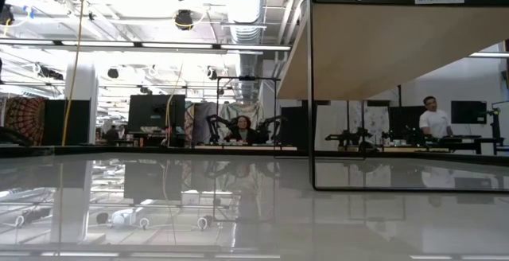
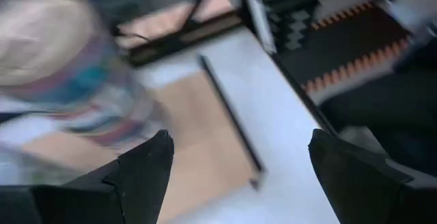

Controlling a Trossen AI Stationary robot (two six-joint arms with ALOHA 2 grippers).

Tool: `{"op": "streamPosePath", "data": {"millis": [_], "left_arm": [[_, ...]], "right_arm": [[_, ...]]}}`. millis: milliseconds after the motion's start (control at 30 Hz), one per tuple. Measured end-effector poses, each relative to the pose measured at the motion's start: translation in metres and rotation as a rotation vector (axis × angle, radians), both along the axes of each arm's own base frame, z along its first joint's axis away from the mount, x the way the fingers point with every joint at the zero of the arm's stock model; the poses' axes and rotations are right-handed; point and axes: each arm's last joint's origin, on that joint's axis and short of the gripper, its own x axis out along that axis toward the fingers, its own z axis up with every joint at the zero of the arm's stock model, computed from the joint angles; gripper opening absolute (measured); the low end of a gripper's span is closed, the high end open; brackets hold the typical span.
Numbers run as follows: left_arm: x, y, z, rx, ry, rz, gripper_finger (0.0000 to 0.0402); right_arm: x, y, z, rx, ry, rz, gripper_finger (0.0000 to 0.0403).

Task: Stack canned seafood by type on shelf
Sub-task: Stack the blue tuna can on top of the blue tuna can

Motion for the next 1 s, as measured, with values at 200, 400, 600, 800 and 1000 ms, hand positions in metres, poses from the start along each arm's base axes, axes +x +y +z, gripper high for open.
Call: {"op": "streamPosePath", "data": {"millis": [200,400,600,800,1000], "left_arm": [[0.001,-0.041,-0.048,0.094,0.125,-0.049,0.0326],[-0.008,-0.057,-0.084,0.111,0.074,-0.088,0.03],[-0.046,-0.038,-0.1,0.049,-0.078,-0.037,0.0267],[-0.085,-0.008,-0.107,0.171,-0.379,0.243,0.0252],[-0.113,0.02,-0.118,0.166,-0.528,0.537,0.0251]], "right_arm": [[-0.014,0.002,-0.011,0.078,0.049,-0.04,0.0246],[-0.012,0.003,-0.038,0.13,0.183,-0.177,0.0246],[-0.008,0.007,-0.042,0.108,0.198,-0.196,0.0246],[0.003,0.005,-0.043,0.06,0.132,-0.335,0.0246],[0.011,-0.006,-0.038,0.077,0.056,-0.477,0.0246]]}}
